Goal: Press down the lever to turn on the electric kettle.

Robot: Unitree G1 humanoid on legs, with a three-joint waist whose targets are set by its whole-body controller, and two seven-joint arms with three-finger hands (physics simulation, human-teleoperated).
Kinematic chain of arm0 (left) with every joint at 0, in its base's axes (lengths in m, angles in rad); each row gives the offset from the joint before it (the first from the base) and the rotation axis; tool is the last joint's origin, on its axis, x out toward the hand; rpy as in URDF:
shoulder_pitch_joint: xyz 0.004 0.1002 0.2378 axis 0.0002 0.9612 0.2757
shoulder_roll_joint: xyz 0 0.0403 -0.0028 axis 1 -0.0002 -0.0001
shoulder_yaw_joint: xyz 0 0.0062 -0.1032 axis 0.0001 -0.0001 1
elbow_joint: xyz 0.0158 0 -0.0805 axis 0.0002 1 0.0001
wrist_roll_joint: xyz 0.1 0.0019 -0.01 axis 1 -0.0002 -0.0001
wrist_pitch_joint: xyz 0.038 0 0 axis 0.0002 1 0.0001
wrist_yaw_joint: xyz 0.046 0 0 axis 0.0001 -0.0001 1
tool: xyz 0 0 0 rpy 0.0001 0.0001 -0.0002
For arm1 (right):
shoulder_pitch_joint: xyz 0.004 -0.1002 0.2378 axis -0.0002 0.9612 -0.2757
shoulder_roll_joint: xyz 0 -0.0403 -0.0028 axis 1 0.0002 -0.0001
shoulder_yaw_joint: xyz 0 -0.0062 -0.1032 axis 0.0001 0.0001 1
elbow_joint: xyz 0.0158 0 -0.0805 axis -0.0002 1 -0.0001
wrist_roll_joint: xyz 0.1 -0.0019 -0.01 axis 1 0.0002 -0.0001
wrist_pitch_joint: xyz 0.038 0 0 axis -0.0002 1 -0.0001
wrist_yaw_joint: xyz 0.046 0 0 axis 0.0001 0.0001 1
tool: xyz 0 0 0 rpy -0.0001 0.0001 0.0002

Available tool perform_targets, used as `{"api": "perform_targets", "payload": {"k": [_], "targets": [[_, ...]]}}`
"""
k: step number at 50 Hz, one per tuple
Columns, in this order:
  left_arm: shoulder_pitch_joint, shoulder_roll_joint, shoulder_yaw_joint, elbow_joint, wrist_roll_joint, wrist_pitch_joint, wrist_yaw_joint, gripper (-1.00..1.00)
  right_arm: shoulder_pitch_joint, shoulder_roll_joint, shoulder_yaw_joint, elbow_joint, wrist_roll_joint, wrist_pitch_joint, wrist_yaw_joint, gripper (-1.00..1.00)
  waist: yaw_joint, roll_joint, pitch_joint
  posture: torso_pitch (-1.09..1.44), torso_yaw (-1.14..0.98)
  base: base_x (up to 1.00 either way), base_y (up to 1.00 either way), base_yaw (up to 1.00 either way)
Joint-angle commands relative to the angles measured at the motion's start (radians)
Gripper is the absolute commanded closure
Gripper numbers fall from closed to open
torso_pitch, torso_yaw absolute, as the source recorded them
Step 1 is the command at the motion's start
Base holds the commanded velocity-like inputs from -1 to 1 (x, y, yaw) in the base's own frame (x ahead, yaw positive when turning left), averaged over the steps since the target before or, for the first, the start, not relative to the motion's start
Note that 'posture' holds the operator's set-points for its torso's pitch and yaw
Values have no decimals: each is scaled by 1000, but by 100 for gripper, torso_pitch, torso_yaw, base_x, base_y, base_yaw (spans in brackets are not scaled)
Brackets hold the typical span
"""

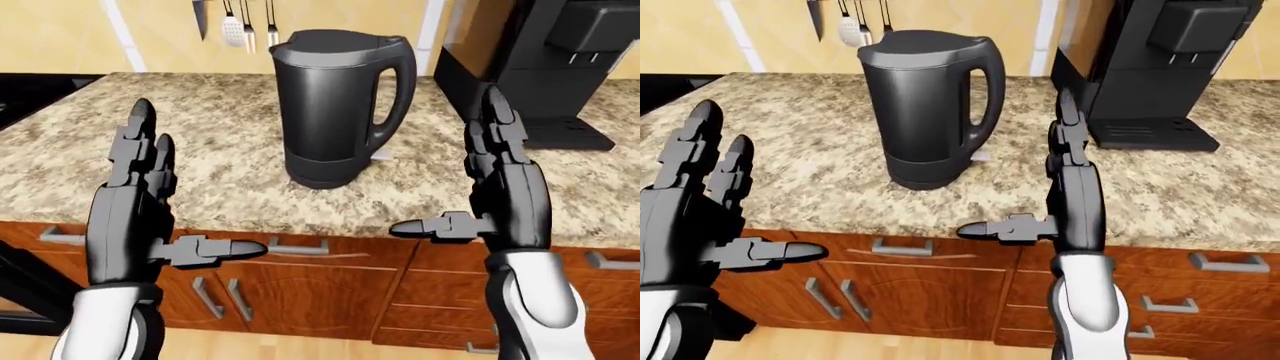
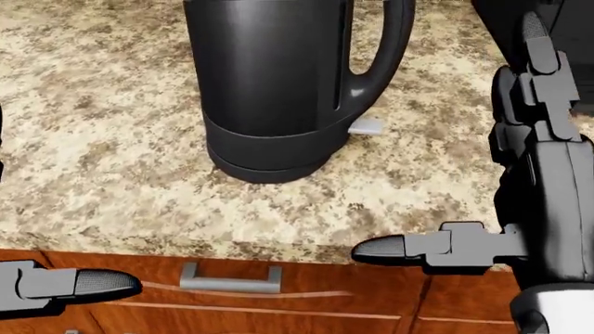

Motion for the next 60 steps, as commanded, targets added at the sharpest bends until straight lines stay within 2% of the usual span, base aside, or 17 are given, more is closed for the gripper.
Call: {"api": "perform_targets", "payload": {"k": [1, 2, 4, 10, 14, 15, 17, 23, 27, 28, 30, 36, 40, 41, 45, 50, 60], "targets": [[-9, 0, -6, -17, -5, -24, 1, -100, -12, -5, -6, -26, -4, -13, -6, -100, -3, -27, -22, 0, 0, 20, 0, 0], [-10, 1, -8, -17, -5, -24, 2, -100, -12, -6, -6, -26, -4, -12, -6, -100, -15, 6, -12, 0, 0, 20, 0, 0], [-8, -1, -16, -16, 0, -25, 4, -100, -10, -6, -8, -29, -2, -11, -5, -100, -16, -6, -5, 0, 0, 18, 0, 0], [-15, -2, -15, -16, 2, -19, 1, -100, -1, -15, -37, -62, 11, 11, 3, -100, -22, 44, 7, 0, 0, 18, 0, 0], [-11, -3, -14, -14, 2, -26, 0, -100, 0, -19, -40, -61, 14, 8, 2, -100, -27, 145, -19, 0, 0, 19, 0, 0], [-12, -3, -13, -15, 2, -24, 0, -100, 2, -20, -44, -64, 16, 9, 3, -100, -14, 101, -6, 0, 0, 18, 0, 0], [-15, -2, -12, -17, 1, -20, 0, -100, 2, -22, -50, -68, 19, 11, 5, -100, -14, 112, -3, 0, 0, 19, 0, 0], [-19, 1, -6, -17, -4, -17, 1, -100, 3, -27, -63, -78, 28, 17, 5, -100, -6, 61, -1, 0, 0, 18, 0, 0], [-22, 4, -10, -17, -6, -13, 5, -100, 5, -28, -70, -78, 35, 15, 4, -100, -4, -35, -20, 0, 0, 18, 0, 0], [-22, 4, -12, -17, -6, -13, 6, -100, 3, -29, -69, -80, 35, 17, 3, -100, -16, 7, -13, 0, 0, 19, 0, 0], [-21, 5, -14, -17, -6, -13, 7, -100, 1, -30, -68, -82, 35, 22, 3, -100, -16, -8, -7, 0, 0, 19, 0, 0], [-16, 3, -13, -17, -5, -18, 6, -100, -1, -33, -74, -80, 42, 21, 2, -100, -21, 43, 8, 0, 0, 18, 0, 0], [-15, 2, -13, -16, -3, -20, 5, -100, -2, -33, -77, -72, 46, 13, 0, -100, -27, 146, -18, 0, 0, 18, 0, 0], [-14, 1, -13, -14, -2, -22, 4, -100, -2, -32, -78, -71, 49, 12, 0, -100, -14, 101, -6, 0, 0, 17, 0, 0], [-14, 0, -10, -16, -2, -21, 3, -100, 2, -33, -78, -62, 55, -8, -7, -100, -20, 88, -12, 0, 0, 2, 0, 0], [-11, -1, -11, -18, -1, -22, 2, -100, 8, -35, -91, -71, 59, -5, -13, -100, -3, 6, 1, 0, 0, 0, 0, 0], [-24, 6, -5, -18, -8, -8, 6, -100, 13, -45, -117, -94, 59, 22, -9, -100, -8, 41, -29, 0, 0, 0, 0, 0]]}}
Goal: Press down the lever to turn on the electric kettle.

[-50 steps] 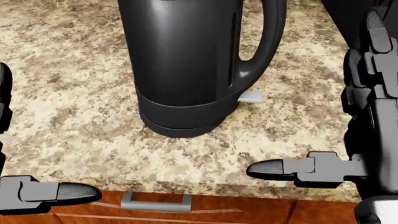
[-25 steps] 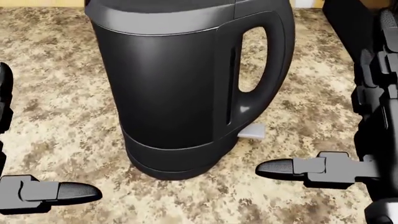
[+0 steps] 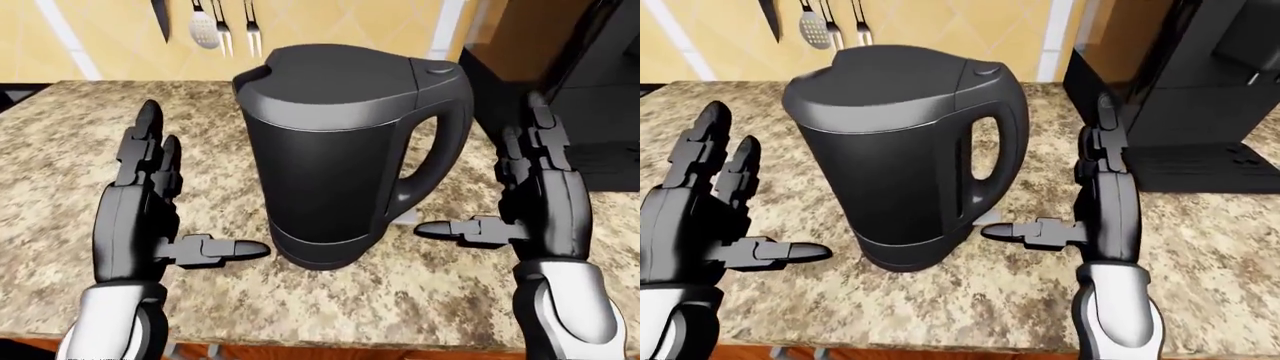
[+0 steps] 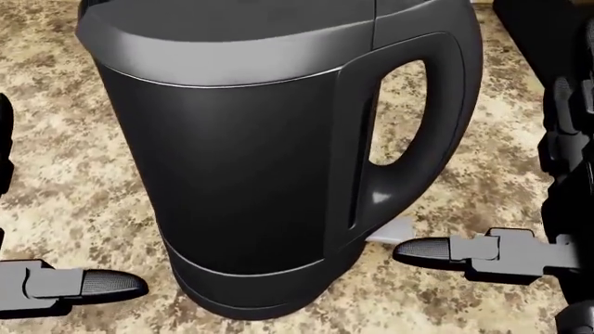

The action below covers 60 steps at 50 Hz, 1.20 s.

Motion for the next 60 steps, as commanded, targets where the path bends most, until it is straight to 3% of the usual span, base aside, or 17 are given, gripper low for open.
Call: {"api": "perform_targets", "payload": {"k": [1, 15, 27, 49, 60], "targets": [[-7, 4, 3, -23, 3, -30, 5, -100, -20, -7, -7, -36, -1, -17, 0, -100, -1, -2, -16, 0, 0, 0, 0, 0], [4, -4, 0, -19, 12, -44, 1, -100, -35, -25, -46, -42, 11, 4, 5, -100, -4, -6, -10, 0, 0, 0, 0, 0], [0, -5, -6, -18, 17, -42, 0, -100, -69, -66, -113, -2, 47, 3, 2, -100, -1, -9, -6, 0, 0, 0, 0, 0], [-11, -1, -4, -7, 14, -38, -1, -100, -202, -133, -107, 116, 55, 37, -10, -100, 0, -9, -9, 0, 0, 0, 0, 0], [-21, 6, 10, -10, 2, -28, 2, -100, -278, -148, -63, 164, 22, 69, -8, -100, -1, -7, -9, 0, 0, 0, 0, 0]]}}
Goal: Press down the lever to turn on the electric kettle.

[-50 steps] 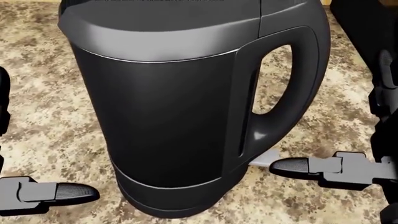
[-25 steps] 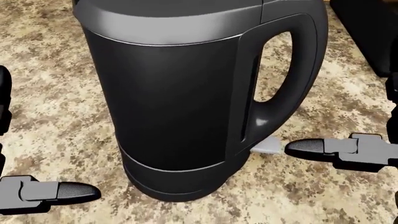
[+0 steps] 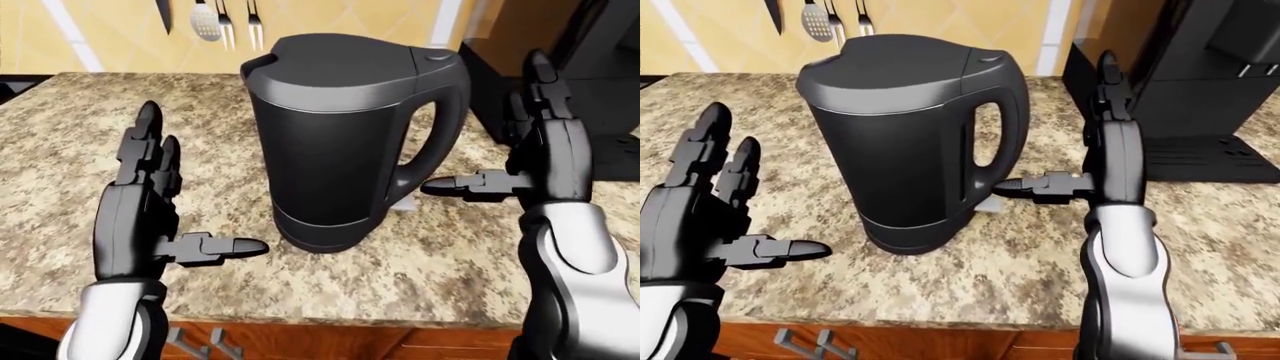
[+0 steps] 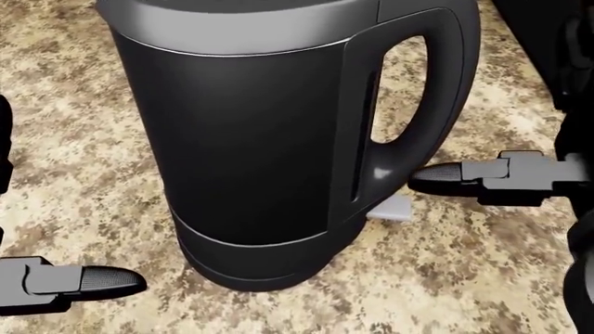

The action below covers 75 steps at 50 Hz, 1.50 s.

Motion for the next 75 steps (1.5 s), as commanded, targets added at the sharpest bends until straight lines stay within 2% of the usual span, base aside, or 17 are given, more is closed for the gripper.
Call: {"api": "perform_targets", "payload": {"k": [1, 27, 35, 54, 64, 75], "targets": [[-15, 6, 1, -24, 0, -30, 4, -100, -23, -7, -6, -21, -12, -24, -2, -100, -1, 0, -16, 0, 0, 0, 0, 0], [-12, 7, 2, -28, 1, -26, 4, -100, 90, 44, 9, 51, -71, -156, 23, -100, -1, 1, -19, 0, 0, 0, 0, 0], [-8, 4, 0, -22, 3, -36, 3, -100, 75, 40, 18, 95, -102, -171, 22, -100, -2, 1, -19, 0, 0, 0, 0, 0], [4, -1, -2, -17, 5, -52, 1, -100, 56, 48, 30, 52, -147, -105, 18, -100, 0, 2, -19, 0, 0, 0, 0, 0], [9, -3, -2, -16, 6, -57, 0, -100, 29, 41, 40, 148, -187, -171, -7, -100, -4, 3, -18, 0, 0, 0, 0, 0], [11, -5, -4, -17, 8, -59, 0, -100, -1, 74, 102, 201, -311, -197, -28, -100, -3, 4, -16, 0, 0, 0, 0, 0]]}}
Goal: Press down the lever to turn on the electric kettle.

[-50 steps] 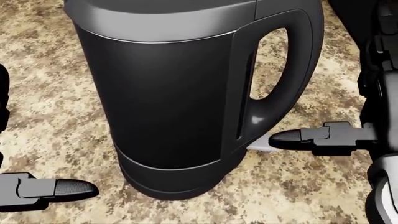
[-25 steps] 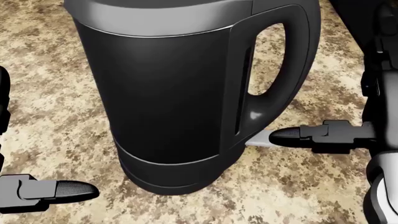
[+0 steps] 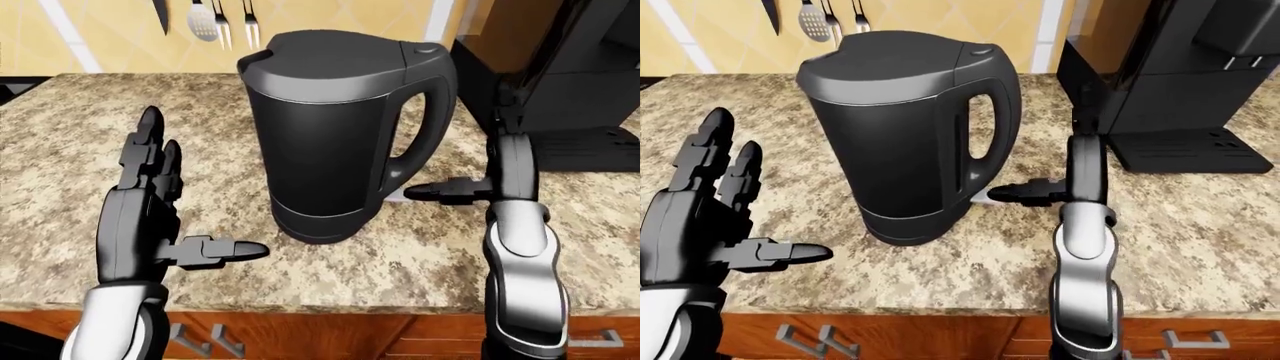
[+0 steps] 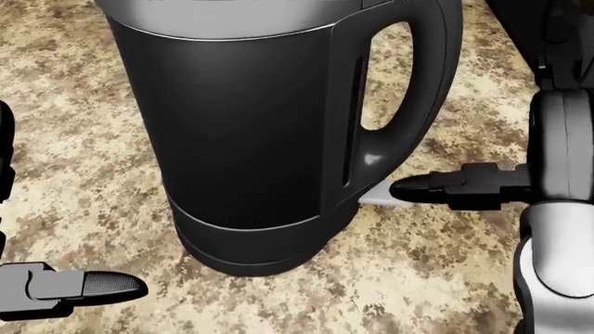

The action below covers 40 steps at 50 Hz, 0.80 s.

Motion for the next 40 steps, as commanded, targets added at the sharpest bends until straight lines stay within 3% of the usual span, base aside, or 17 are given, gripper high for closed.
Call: {"api": "perform_targets", "payload": {"k": [1, 9, 26, 40], "targets": [[-17, 6, 2, -25, 0, -31, 2, -100, -30, 3, 15, -27, -38, -41, -17, -100, 0, 0, -17, 0, 0, 0, 0, 0], [-14, 5, 5, -22, -4, -36, 1, -100, -45, 57, 81, -18, -140, -38, -19, -100, 1, 7, -20, 0, 0, 0, 0, 0], [-13, 6, 7, -25, -7, -35, 1, -100, -12, 47, 80, 70, -276, -101, 16, -100, 2, 7, -27, 0, 0, 0, 0, 0], [-13, 5, 8, -21, -8, -39, 2, -100, 70, 86, 91, 101, -295, -175, 13, -100, 2, 2, -31, 0, 0, 0, 0, 0]]}}
